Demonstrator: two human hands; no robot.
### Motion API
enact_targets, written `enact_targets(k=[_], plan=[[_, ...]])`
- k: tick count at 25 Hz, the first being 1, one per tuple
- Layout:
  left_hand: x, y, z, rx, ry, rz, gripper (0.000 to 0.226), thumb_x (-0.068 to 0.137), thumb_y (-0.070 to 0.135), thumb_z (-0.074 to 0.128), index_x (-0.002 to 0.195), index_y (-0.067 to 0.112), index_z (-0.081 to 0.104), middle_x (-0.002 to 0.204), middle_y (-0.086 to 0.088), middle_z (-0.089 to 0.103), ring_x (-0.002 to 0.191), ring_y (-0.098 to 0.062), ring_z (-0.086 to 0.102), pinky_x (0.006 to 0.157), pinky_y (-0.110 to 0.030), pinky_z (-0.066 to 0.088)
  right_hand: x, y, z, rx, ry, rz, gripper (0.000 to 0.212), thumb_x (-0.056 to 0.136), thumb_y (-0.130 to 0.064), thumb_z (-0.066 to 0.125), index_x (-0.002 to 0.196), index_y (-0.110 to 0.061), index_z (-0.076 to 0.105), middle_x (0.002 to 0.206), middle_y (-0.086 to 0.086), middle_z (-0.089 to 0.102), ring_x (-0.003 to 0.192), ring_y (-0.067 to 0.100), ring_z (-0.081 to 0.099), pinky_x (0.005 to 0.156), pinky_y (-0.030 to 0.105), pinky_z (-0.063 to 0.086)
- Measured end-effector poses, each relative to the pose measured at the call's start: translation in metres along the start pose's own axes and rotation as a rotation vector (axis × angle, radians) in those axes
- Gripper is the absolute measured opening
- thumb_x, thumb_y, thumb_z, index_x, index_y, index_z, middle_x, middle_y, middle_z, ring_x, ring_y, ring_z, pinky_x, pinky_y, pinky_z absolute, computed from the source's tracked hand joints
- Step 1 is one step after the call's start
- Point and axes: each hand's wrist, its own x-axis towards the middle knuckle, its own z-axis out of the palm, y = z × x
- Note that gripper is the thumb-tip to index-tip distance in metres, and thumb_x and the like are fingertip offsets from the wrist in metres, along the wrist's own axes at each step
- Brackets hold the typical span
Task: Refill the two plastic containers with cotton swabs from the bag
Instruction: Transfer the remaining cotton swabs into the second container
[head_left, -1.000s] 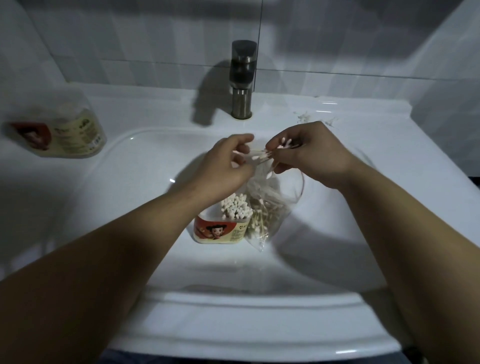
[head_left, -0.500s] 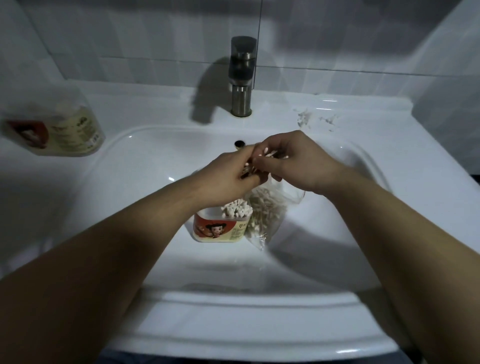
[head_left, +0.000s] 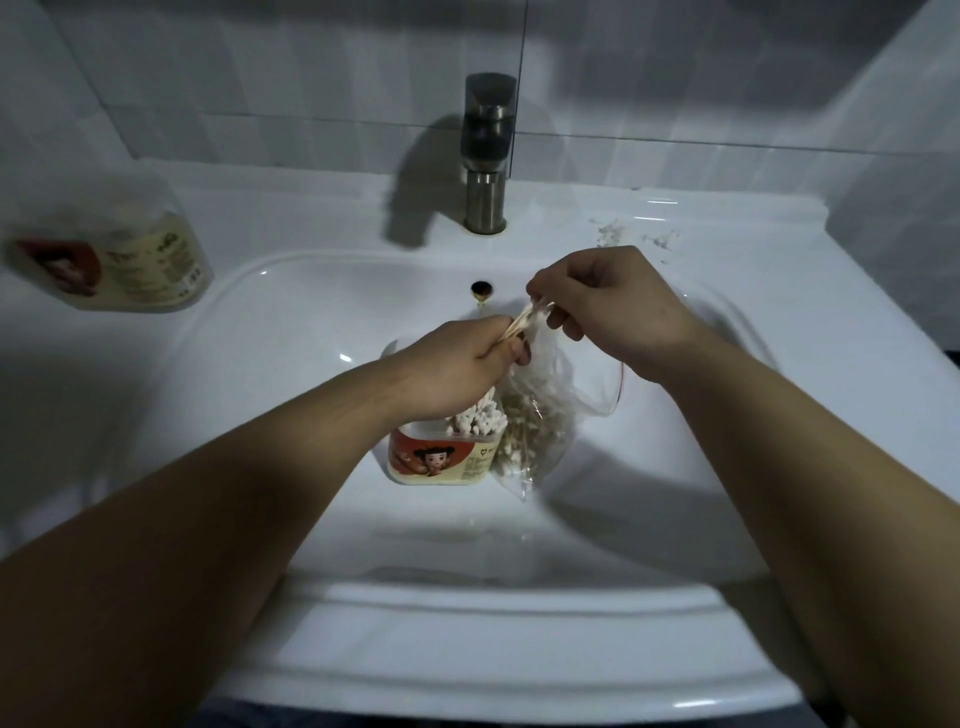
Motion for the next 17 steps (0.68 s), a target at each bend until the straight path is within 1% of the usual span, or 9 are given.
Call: enact_targets(k=[3,6,8,9,11,12,14,16,17], plan=[[0.002,-0.001,0.0,-0.033,0.049,0.032,0.026,0.11,0.028,0.035,0.09,0.033,0.052,0.088,0.009,0.056,0.076,-0.01,0.051,0.065,-0.03,0.039,0.002,0.002,0.0,0.028,0.026,-0.02,0.022,0.095,-0.007,0.057,0.087,-0.014,0.076,0.079,-0.003,0.074,0.069,0.01,0.068,0.062,0.025,0.052],[0.004,-0.002,0.001,-0.185,0.103,-0.031,0.026,0.11,0.024,0.035,0.091,0.03,0.052,0.088,0.001,0.061,0.075,-0.012,0.056,0.066,-0.032,0.047,0.003,0.004,-0.003,0.027,0.052,-0.012,0.046,0.088,0.013,0.042,0.092,-0.021,0.074,0.09,-0.004,0.074,0.072,0.012,0.072,0.067,0.026,0.054],[0.005,-0.003,0.001,-0.331,0.141,-0.077,0.025,0.11,0.022,0.035,0.096,0.03,0.053,0.08,0.001,0.056,0.069,-0.014,0.055,0.07,-0.04,0.051,0.002,0.003,-0.003,0.004,0.047,-0.017,0.053,0.086,0.015,0.042,0.101,-0.026,0.073,0.103,-0.008,0.072,0.073,0.015,0.075,0.073,0.031,0.058],[0.006,-0.003,0.001,-0.38,0.155,-0.096,0.024,0.11,0.023,0.035,0.098,0.03,0.054,0.075,0.002,0.053,0.066,-0.014,0.053,0.073,-0.044,0.053,0.0,0.002,-0.001,0.004,0.036,-0.026,0.054,0.087,0.014,0.043,0.107,-0.027,0.072,0.116,-0.01,0.068,0.075,0.016,0.076,0.076,0.036,0.06],[0.006,-0.004,0.001,-0.448,0.166,-0.131,0.022,0.11,0.027,0.037,0.102,0.028,0.057,0.065,0.005,0.051,0.061,-0.014,0.051,0.074,-0.045,0.053,-0.001,0.001,0.003,0.023,-0.001,-0.041,0.055,0.092,0.013,0.042,0.122,-0.026,0.066,0.138,-0.007,0.053,0.08,0.015,0.077,0.076,0.042,0.062],[0.006,-0.003,0.001,-0.456,0.169,-0.143,0.022,0.11,0.028,0.038,0.102,0.026,0.059,0.063,0.006,0.052,0.06,-0.014,0.052,0.074,-0.043,0.052,-0.001,0.002,0.005,0.053,-0.022,-0.04,0.053,0.096,0.012,0.038,0.13,-0.022,0.062,0.144,-0.002,0.049,0.085,0.015,0.077,0.073,0.042,0.062],[0.005,0.0,0.002,-0.436,0.163,-0.152,0.025,0.11,0.027,0.038,0.099,0.022,0.059,0.071,0.001,0.059,0.068,-0.017,0.059,0.07,-0.039,0.053,0.001,0.006,0.008,0.146,-0.042,-0.012,0.05,0.102,0.008,0.034,0.143,-0.014,0.052,0.147,0.009,0.049,0.093,0.015,0.075,0.068,0.032,0.06],[0.004,0.001,0.004,-0.479,0.138,-0.167,0.026,0.111,0.024,0.036,0.097,0.019,0.057,0.088,-0.005,0.068,0.078,-0.018,0.066,0.063,-0.03,0.055,0.003,0.009,0.011,0.214,-0.043,0.019,0.05,0.105,0.005,0.035,0.149,-0.014,0.046,0.145,0.011,0.051,0.092,0.014,0.074,0.069,0.027,0.057],[0.004,0.001,0.004,-0.535,0.117,-0.175,0.026,0.111,0.023,0.035,0.099,0.017,0.057,0.093,-0.006,0.071,0.078,-0.018,0.069,0.061,-0.027,0.055,0.003,0.01,0.012,0.208,-0.046,0.024,0.05,0.105,0.004,0.036,0.151,-0.017,0.044,0.145,0.01,0.052,0.09,0.013,0.073,0.069,0.026,0.056]])
